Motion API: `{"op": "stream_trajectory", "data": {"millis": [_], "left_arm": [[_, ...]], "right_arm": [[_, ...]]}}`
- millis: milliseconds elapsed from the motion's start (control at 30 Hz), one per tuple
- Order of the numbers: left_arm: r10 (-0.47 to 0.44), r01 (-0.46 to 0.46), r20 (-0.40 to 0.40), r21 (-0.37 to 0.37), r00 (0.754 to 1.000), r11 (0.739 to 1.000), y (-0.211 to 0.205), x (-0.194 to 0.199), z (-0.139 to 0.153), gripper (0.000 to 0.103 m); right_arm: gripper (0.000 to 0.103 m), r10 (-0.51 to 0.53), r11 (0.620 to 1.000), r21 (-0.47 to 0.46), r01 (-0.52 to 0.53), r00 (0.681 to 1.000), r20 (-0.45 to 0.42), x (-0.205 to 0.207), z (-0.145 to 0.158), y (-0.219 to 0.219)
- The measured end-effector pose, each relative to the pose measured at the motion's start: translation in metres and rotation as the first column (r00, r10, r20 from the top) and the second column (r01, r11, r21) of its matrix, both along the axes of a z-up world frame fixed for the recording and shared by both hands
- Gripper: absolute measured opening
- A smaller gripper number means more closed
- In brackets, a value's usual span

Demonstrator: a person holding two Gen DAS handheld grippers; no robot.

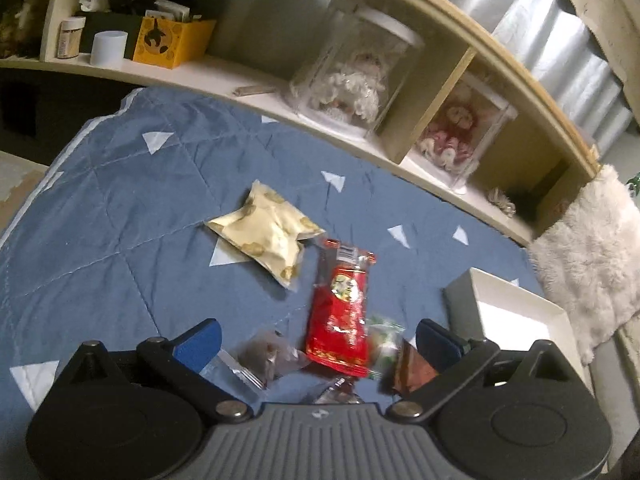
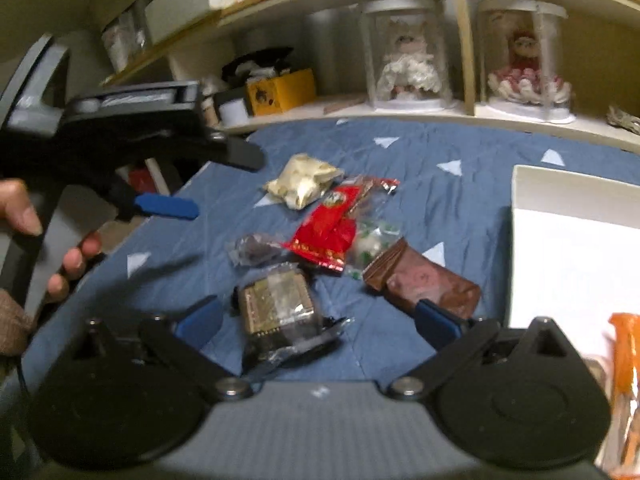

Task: Organize snacks
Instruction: 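Grasp the silver-wrapped square cake with the right tool while the left grasps the clear-wrapped brown candy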

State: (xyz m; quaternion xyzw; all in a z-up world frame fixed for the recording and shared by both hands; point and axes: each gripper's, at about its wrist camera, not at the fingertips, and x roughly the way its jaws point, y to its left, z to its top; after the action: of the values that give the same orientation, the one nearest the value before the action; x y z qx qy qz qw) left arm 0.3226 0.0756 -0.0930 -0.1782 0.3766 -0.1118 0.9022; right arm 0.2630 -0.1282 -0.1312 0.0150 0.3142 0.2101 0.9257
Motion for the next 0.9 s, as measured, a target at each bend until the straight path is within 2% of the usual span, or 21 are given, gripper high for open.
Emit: {"op": "stream_trajectory", "data": {"millis": [67,133,200,267,467,533,633,700,733,833,900], "left_arm": [[0.001,-0.001,-0.012,-0.015,1.000,1.000,0.003,0.007,-0.006,0.091],[-0.006,0.005,-0.017,-0.026,1.000,1.000,0.006,0.012,-0.011,0.091],[-0.015,0.014,-0.020,-0.034,1.000,0.999,0.008,0.015,-0.015,0.091],[-0.031,0.030,-0.023,-0.041,0.999,0.999,0.008,0.018,-0.019,0.090],[-0.028,0.029,-0.050,0.010,0.998,1.000,0.007,0.025,-0.030,0.090],[-0.035,0.035,-0.067,-0.002,0.997,0.999,0.008,0.026,-0.033,0.090],[-0.064,0.062,-0.094,-0.031,0.994,0.998,0.008,0.026,-0.034,0.090],[-0.097,0.092,-0.112,-0.048,0.989,0.995,0.006,0.025,-0.031,0.090],[-0.112,0.106,-0.121,-0.055,0.986,0.993,0.004,0.024,-0.030,0.090],[-0.140,0.133,-0.138,-0.054,0.981,0.990,-0.002,0.020,-0.026,0.090],[-0.144,0.142,-0.139,-0.026,0.980,0.990,-0.005,0.017,-0.024,0.090]], "right_arm": [[0.103,0.009,0.999,-0.031,-0.008,1.000,0.009,0.005,-0.004,0.004],[0.103,0.024,0.998,-0.052,-0.024,1.000,0.002,0.014,-0.009,0.007],[0.102,0.098,0.994,-0.037,-0.099,0.995,-0.021,0.022,-0.012,0.007],[0.101,0.122,0.992,-0.013,-0.122,0.993,-0.009,0.026,-0.013,0.007],[0.098,0.192,0.981,0.001,-0.192,0.981,0.029,0.032,-0.016,0.018],[0.095,0.213,0.976,-0.044,-0.212,0.977,0.023,0.032,-0.022,0.027],[0.083,0.261,0.960,-0.106,-0.258,0.965,0.007,0.026,-0.029,0.037],[0.065,0.241,0.961,-0.136,-0.239,0.970,0.000,0.023,-0.030,0.038],[0.061,0.221,0.963,-0.155,-0.219,0.975,0.000,0.022,-0.029,0.037],[0.061,0.208,0.967,-0.140,-0.211,0.978,-0.034,0.021,-0.026,0.028],[0.061,0.192,0.970,-0.144,-0.198,0.980,-0.053,0.017,-0.026,0.022]]}}
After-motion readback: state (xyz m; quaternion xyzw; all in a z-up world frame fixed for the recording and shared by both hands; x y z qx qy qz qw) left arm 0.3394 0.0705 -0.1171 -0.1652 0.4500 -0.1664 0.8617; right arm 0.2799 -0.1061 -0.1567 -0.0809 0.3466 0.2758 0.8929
